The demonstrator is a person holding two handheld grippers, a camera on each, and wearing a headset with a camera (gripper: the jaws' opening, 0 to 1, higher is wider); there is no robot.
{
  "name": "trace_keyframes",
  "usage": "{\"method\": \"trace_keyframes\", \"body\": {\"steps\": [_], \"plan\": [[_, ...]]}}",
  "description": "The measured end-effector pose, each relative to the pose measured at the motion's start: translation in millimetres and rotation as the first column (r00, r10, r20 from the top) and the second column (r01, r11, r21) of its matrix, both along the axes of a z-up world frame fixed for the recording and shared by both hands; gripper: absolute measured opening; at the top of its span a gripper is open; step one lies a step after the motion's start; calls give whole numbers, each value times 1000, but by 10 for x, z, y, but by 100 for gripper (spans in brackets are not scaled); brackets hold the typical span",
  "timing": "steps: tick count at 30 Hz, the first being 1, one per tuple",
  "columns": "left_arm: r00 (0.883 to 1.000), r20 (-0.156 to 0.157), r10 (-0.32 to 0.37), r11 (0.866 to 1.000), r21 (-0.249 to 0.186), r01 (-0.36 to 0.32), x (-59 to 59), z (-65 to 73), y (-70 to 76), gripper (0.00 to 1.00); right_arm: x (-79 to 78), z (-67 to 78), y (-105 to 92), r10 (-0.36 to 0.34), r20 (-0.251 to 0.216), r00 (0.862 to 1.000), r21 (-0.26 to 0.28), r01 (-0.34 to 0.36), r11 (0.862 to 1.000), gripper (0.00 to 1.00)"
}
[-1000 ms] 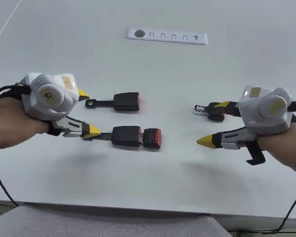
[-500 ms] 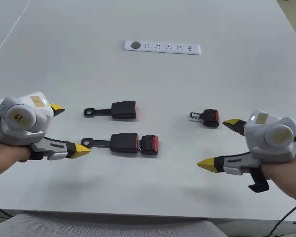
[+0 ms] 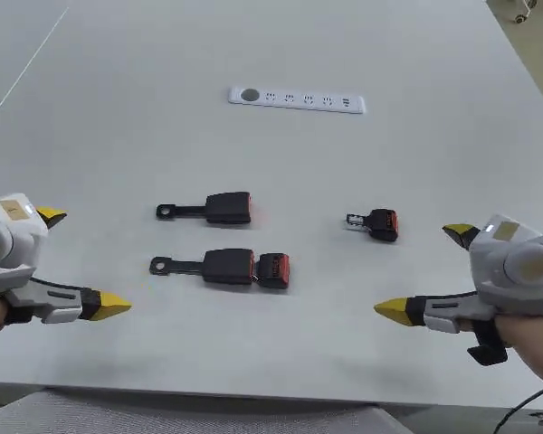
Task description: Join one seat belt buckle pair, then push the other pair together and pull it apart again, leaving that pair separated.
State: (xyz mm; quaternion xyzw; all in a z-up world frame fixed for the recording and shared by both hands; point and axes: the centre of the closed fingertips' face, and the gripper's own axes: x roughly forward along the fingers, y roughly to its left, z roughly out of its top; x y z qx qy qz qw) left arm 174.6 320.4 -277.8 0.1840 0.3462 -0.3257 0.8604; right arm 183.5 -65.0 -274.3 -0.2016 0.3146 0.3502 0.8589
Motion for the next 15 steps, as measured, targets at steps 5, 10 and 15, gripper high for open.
{"method": "trace_keyframes", "body": {"steps": [5, 10, 15], "plan": [[1000, 3, 7, 1000, -2, -7, -48, 13, -18, 100, 7, 53, -22, -22, 12, 1000, 16, 22, 1000, 100], [1000, 10, -1, 1000, 1, 1, -99, 36, -64, 100, -34, 49, -10, -27, 10, 1000, 17, 27, 999, 100], [1000, 20, 10, 1000, -2, -10, -122, 78, -45, 100, -60, 48, 11, -35, 7, 999, 26, 35, 999, 100]]}}
